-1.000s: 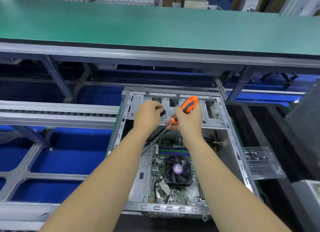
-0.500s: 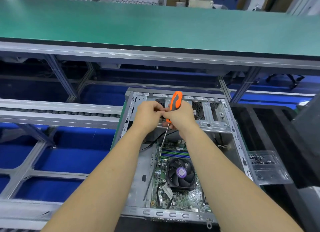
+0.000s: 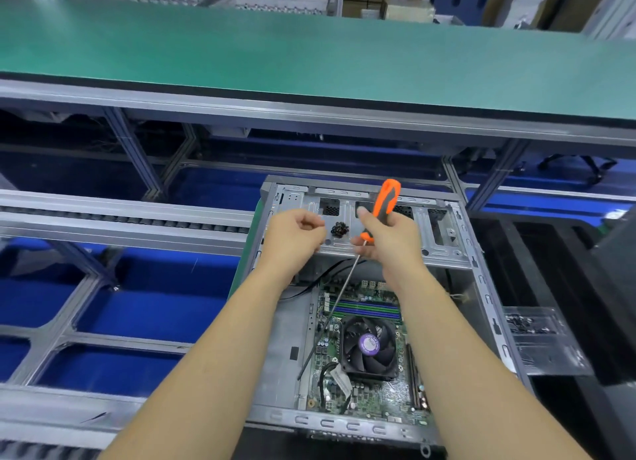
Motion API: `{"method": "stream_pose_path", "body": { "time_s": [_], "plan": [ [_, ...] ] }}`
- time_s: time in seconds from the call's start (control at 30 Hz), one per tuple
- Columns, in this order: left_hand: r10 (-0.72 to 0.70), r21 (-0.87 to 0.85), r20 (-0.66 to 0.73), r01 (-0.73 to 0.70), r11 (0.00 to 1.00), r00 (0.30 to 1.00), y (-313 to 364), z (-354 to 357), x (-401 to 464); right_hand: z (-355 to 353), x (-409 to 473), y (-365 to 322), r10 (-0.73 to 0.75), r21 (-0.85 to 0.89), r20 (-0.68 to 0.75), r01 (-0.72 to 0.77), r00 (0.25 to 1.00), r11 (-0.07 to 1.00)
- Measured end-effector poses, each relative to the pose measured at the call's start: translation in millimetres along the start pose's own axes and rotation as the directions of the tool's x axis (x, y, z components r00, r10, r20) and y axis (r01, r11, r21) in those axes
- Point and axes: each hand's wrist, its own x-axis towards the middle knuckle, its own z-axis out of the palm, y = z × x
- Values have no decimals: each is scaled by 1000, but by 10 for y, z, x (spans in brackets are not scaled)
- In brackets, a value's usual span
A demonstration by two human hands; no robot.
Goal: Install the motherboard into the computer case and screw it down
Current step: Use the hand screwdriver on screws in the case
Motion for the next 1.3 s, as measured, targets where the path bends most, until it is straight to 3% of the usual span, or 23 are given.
{"method": "stream_pose_path", "body": {
  "time_s": [0.2, 0.33, 0.47, 0.73, 0.97, 1.3],
  "plan": [
    [79, -31, 77, -77, 997, 994, 8, 33, -144, -578, -77, -155, -131, 179, -201, 168, 971, 969],
    [-29, -168, 139, 52, 984, 990, -81, 138, -248, -890, -142, -316, -206, 208, -328, 284, 922, 936],
    [-136, -233, 111, 159, 959, 984, -268, 149, -323, -1107, -222, -370, -261, 197, -412, 365, 873, 910],
    [-298, -145, 128, 315, 938, 946, -553, 99, -406, -1258, -275, -296, -266, 165, -481, 384, 836, 909],
    [-490, -143, 119, 504, 852, 863, -711, 116, -327, -1346, -269, -211, -235, 161, -549, 378, 802, 912],
    [-526, -120, 204, 555, 823, 825, -756, 132, -317, -1329, -246, -162, -211, 152, -577, 358, 789, 921]
  ]
}}
